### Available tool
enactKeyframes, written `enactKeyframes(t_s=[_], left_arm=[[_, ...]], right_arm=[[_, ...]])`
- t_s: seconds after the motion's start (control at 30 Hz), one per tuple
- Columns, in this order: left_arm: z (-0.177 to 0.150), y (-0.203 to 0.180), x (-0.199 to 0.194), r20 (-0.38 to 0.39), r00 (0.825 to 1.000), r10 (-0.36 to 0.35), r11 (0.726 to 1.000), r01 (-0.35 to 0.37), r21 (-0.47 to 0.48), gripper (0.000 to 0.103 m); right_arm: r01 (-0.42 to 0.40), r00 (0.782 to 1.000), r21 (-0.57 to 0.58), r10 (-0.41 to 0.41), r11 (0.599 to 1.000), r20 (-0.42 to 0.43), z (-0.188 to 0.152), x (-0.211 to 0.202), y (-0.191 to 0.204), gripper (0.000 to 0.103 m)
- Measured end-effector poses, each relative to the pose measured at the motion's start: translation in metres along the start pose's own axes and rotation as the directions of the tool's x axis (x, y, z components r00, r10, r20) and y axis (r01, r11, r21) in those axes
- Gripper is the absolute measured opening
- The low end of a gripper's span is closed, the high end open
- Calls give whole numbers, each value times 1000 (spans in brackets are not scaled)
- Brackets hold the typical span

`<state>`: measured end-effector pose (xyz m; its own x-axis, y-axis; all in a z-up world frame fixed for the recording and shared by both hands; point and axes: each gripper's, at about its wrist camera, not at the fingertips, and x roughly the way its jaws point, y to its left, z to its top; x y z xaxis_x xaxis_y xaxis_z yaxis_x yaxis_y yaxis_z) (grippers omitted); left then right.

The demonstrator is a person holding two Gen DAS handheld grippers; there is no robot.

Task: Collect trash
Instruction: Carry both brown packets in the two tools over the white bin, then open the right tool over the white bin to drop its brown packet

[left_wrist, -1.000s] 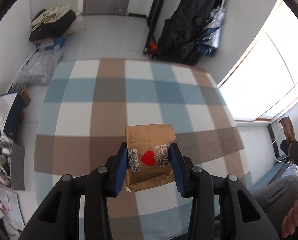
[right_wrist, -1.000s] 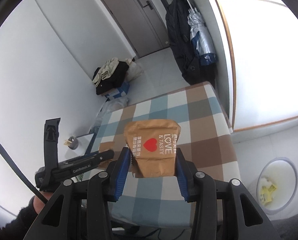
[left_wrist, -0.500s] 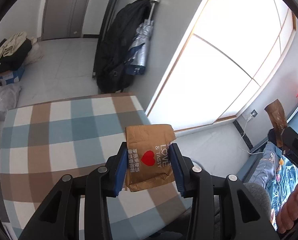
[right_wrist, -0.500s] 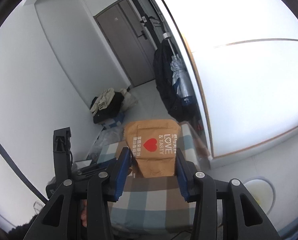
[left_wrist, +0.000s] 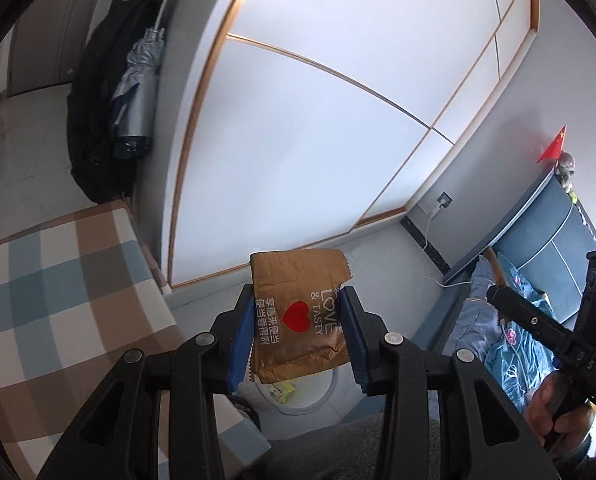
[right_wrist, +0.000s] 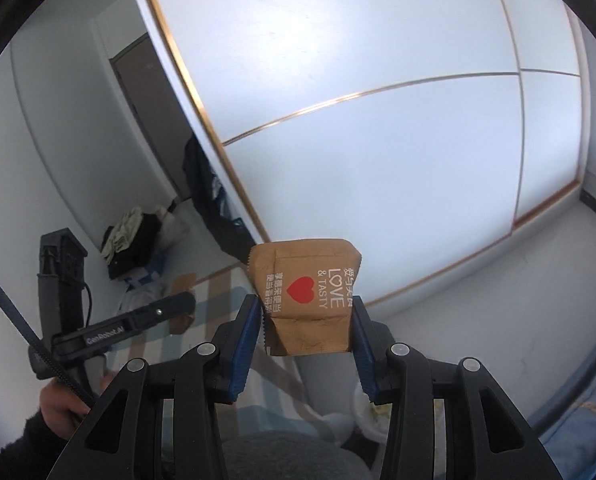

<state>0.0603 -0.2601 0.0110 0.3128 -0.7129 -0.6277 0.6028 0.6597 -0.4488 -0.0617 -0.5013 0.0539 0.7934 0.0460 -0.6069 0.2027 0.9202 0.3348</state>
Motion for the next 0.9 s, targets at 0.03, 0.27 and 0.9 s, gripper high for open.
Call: enactKeyframes(t_s=[0.03, 0.27, 0.9], left_arm=[[-1, -3, 6, -11, 1000, -9, 1000, 9, 2, 36], [-6, -25, 64, -139, 987, -75, 997, 76, 8, 36], [-26, -18, 166, -385, 920, -75, 995, 42, -93, 36]], right_arm=[[18, 1000, 4, -18, 1000, -8, -2, 2, -8, 42], [93, 992, 79, -85, 992, -97, -26, 29, -70, 42], [58, 914, 240, 45, 969, -404, -109, 162, -158, 44]])
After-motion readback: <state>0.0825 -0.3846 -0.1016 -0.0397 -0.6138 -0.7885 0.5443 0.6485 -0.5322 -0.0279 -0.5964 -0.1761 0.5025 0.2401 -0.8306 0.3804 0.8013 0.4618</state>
